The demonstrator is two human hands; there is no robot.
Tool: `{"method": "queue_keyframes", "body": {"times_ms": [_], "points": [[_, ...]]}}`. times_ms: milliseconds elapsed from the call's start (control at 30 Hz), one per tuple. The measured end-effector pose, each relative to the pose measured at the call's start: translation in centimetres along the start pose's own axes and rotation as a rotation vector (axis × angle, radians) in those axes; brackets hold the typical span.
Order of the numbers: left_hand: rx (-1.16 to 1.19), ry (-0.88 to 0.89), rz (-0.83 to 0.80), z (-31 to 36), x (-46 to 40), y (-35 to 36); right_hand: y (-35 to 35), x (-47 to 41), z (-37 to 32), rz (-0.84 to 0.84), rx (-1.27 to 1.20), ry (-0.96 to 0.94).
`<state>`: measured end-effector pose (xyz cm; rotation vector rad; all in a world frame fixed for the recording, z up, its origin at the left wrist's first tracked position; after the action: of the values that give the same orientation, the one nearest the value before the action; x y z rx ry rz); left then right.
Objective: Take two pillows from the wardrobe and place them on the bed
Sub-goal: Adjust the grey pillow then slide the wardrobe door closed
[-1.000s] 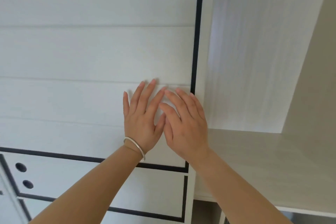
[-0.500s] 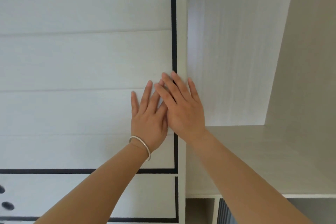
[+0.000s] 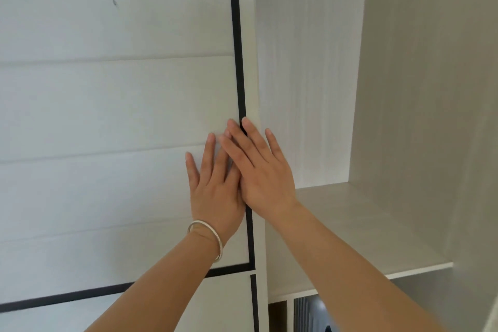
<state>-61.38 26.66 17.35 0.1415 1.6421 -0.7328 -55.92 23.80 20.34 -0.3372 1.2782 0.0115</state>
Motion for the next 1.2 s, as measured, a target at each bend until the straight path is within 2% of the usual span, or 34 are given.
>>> {"method": "queue_keyframes", "body": {"times_ms": [300,533,867,1200], "points": [[0.096,-0.034,0.052,8.0,-1.7,3.0,-3.4,2.6,7.6,0.065,-0.101,-0.013],[0.081,-0.029,0.078,15.1,-3.2,5.9,-5.7,5.0,14.6,0.057,-0.166,-0.018],[0.133,0.019,0.002,24.9,-5.2,10.2,-8.3,8.7,24.7,-0.008,-0.141,0.056],[0.169,0.113,-0.065,32.7,-6.3,13.7,-11.1,11.8,31.9,-0.030,0.033,0.083]]}}
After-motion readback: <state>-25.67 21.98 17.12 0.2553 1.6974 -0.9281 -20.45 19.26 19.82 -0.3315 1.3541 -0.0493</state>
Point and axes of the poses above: each hand's wrist, its own x-axis away from the middle knuckle, its own y-axis out of the palm, z = x × y, the point moved 10 cm from there along -x, towards the middle knuckle, and after that the axes turned 1 degree about -y, right-handed, at the moved point
